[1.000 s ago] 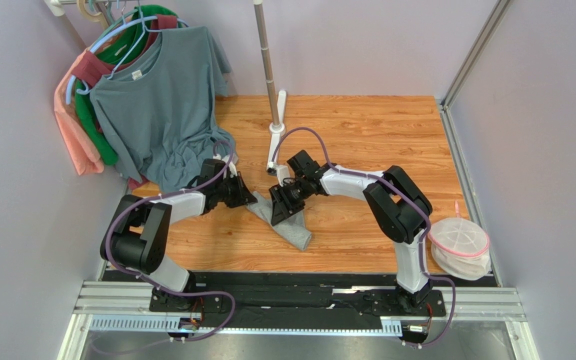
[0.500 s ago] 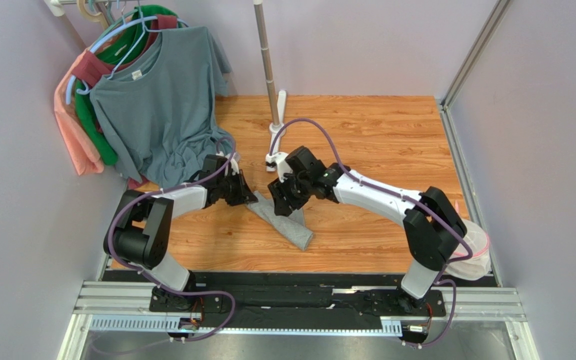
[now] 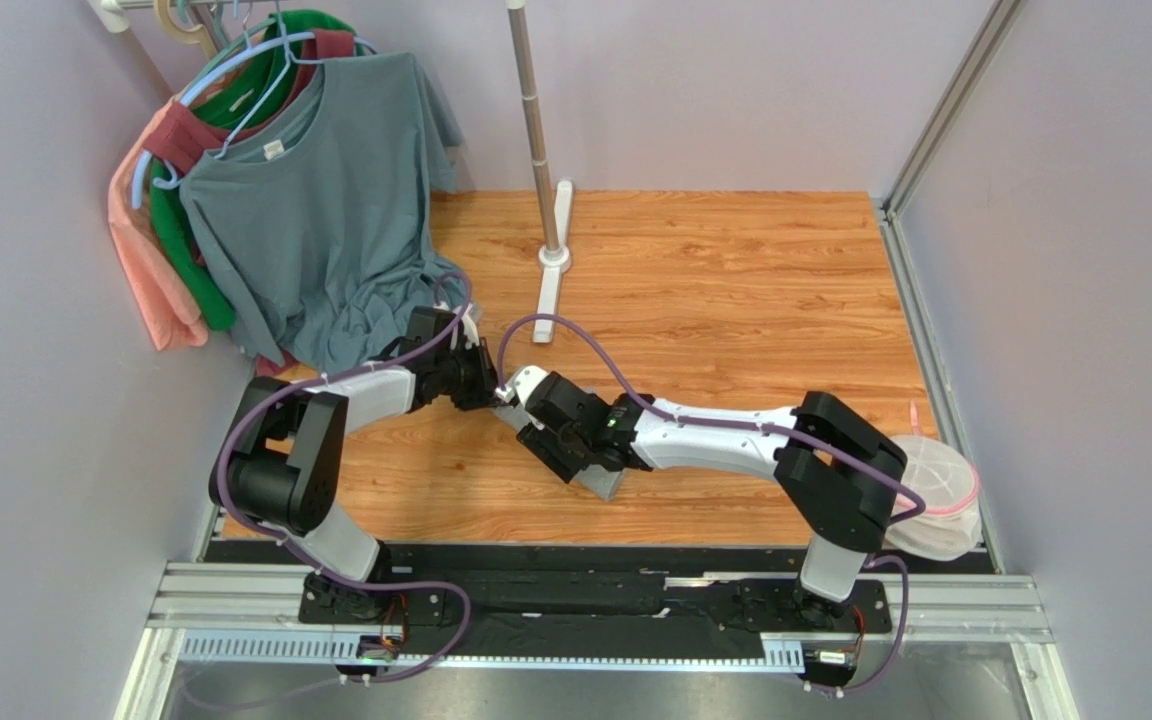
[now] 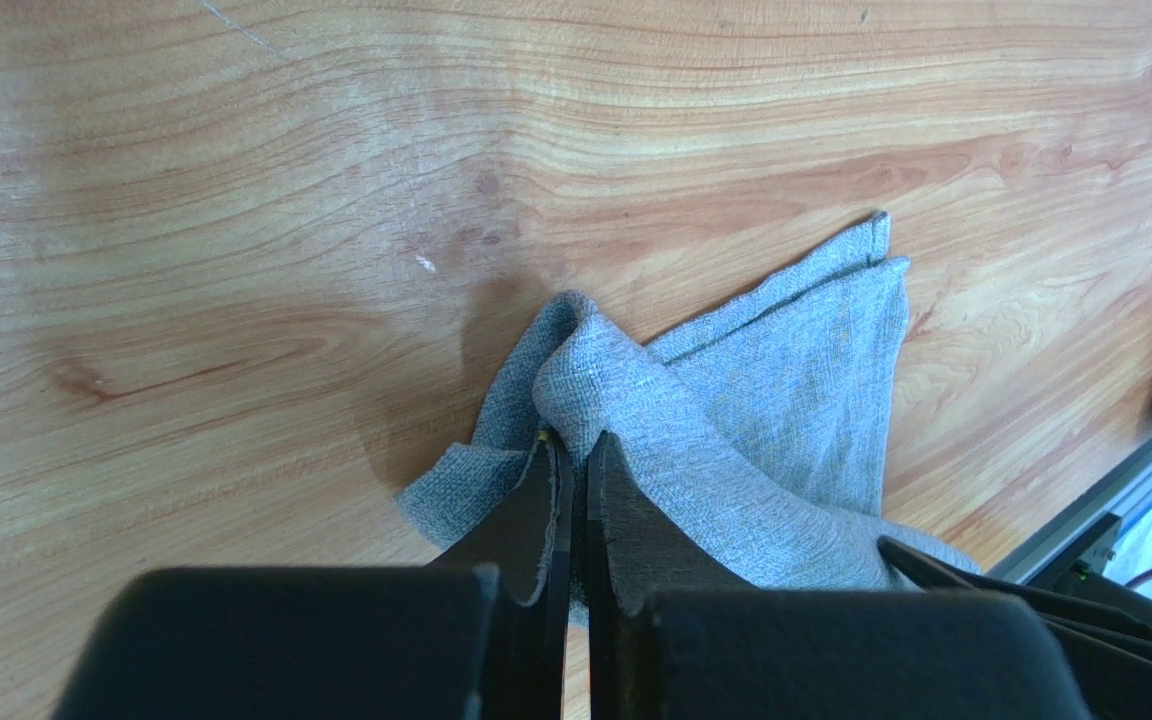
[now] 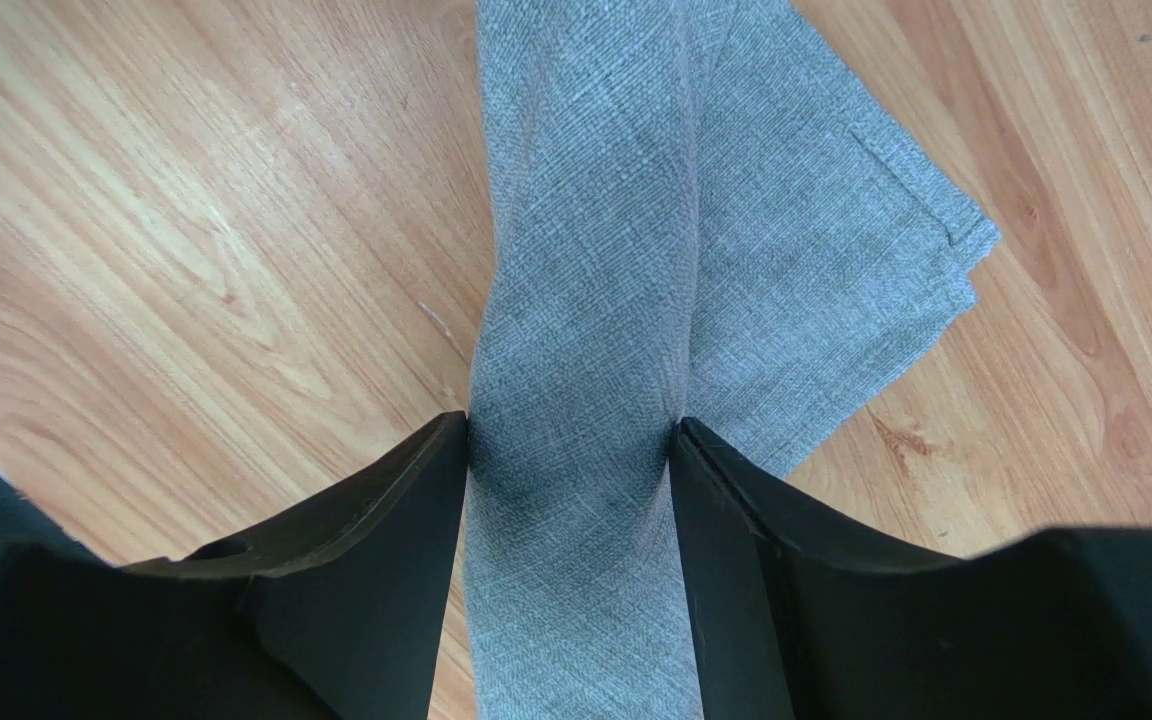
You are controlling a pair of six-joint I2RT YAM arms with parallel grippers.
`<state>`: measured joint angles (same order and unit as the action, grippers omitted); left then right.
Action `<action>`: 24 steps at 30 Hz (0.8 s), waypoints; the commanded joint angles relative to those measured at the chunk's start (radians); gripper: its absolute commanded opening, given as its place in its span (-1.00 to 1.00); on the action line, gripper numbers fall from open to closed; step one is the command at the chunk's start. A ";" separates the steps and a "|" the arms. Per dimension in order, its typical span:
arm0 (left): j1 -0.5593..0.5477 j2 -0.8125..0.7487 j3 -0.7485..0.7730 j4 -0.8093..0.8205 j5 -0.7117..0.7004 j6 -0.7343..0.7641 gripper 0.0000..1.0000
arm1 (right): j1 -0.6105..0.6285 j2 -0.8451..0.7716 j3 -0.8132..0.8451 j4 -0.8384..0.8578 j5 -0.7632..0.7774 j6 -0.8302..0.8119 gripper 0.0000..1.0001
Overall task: Fold the napkin, place the utensils inside, and roll it up
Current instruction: Roll the napkin with the utensil
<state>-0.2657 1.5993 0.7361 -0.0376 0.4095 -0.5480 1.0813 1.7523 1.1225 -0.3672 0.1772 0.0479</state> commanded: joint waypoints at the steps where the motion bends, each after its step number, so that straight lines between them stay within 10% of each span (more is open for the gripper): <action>1: 0.002 0.022 0.019 -0.045 -0.031 0.026 -1.00 | 0.020 0.030 -0.015 0.106 0.082 -0.028 0.12; 14: 0.002 -0.001 0.025 -0.042 -0.012 0.020 -0.91 | -0.012 0.127 -0.015 0.037 -0.031 0.021 -0.56; 18: 0.002 -0.058 0.057 -0.085 -0.041 0.031 0.00 | -0.076 0.104 -0.041 0.030 -0.204 0.050 -0.65; 24: 0.002 -0.171 0.060 -0.183 -0.167 0.005 0.36 | -0.165 0.125 -0.033 -0.004 -0.436 0.050 -0.69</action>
<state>-0.2665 1.5135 0.7689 -0.1440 0.3386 -0.5331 0.9596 1.8271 1.1133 -0.3061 -0.0658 0.0765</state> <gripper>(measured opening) 0.664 0.230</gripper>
